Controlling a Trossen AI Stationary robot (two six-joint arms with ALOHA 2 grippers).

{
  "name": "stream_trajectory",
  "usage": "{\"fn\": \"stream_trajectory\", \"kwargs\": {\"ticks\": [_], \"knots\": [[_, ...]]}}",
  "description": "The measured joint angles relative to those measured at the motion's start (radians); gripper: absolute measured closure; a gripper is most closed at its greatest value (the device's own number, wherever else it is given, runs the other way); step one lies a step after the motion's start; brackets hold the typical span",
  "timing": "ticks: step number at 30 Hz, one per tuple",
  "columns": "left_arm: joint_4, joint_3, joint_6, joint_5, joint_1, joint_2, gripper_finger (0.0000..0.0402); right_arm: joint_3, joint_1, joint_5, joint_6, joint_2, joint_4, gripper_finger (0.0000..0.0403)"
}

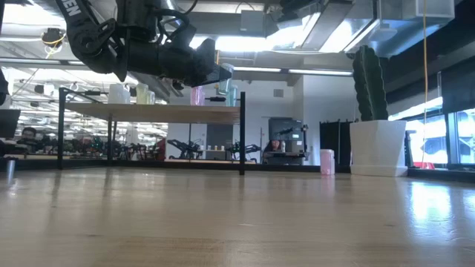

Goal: Pick and place medicine bottles onto shelf by color
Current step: Put the green pill bottle on the shelf and align it with the other green pill bottles

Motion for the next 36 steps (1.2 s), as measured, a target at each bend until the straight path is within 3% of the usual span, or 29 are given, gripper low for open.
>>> {"fn": "stream_trajectory", "kwargs": {"ticks": [19, 36], "knots": [[-0.002, 0.000, -0.018, 0.000, 0.001, 0.001, 0.0347, 0.000, 0.000, 0.000, 0.000, 0.000, 0.000, 0.0199], [0.073, 0.035, -0.043, -0.029, 0.017, 0.099, 0.0347, 0.000, 0.000, -0.016, 0.000, 0.000, 0.000, 0.0199]]}}
